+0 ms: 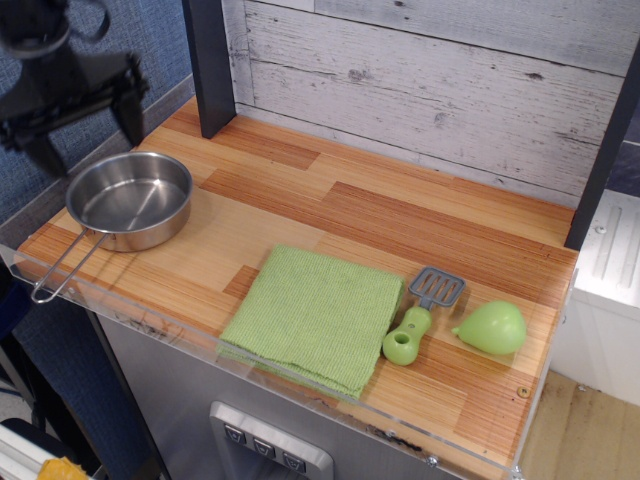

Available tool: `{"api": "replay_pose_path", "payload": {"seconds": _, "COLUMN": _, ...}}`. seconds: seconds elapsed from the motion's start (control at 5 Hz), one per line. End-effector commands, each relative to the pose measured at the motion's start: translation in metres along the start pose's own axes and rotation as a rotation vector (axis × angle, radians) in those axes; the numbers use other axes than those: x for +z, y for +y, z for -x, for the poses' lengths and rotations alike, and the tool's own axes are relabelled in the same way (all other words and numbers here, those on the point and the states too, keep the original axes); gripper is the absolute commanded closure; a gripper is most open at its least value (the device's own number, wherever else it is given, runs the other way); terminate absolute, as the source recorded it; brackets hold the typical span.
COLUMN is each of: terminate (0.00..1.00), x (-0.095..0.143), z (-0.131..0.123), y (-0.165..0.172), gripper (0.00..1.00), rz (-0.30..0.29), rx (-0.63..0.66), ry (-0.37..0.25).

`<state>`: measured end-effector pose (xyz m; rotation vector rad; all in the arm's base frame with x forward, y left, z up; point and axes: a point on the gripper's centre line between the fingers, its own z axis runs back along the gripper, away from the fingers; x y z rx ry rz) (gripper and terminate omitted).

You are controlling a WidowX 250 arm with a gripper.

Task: Put the pot on the left side of the cloth.

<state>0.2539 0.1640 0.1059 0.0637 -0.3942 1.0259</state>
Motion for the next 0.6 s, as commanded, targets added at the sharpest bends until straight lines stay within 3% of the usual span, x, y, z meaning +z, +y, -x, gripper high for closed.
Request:
{"api": "replay_pose_path", "payload": {"seconds": 0.0, "terminate": 0.00, "x": 0.0426, "z": 0.0062, "y": -0.0223, "gripper": 0.00, "rz": 0.028, "rx": -0.083, "ry": -0.121}}
{"api": "replay_pose_path", "payload": {"seconds": 0.2, "terminate": 0.00, "x": 0.0426, "z": 0.0062, "y": -0.0223, "gripper": 0.00, "rz": 0.028, "rx": -0.083, "ry": -0.121}}
{"api": "replay_pose_path", "payload": {"seconds": 0.4, "terminate": 1.00, "x": 0.0426, "z": 0.0062, "y": -0.0223, "gripper": 0.00, "rz": 0.028, "rx": -0.083, "ry": -0.121}}
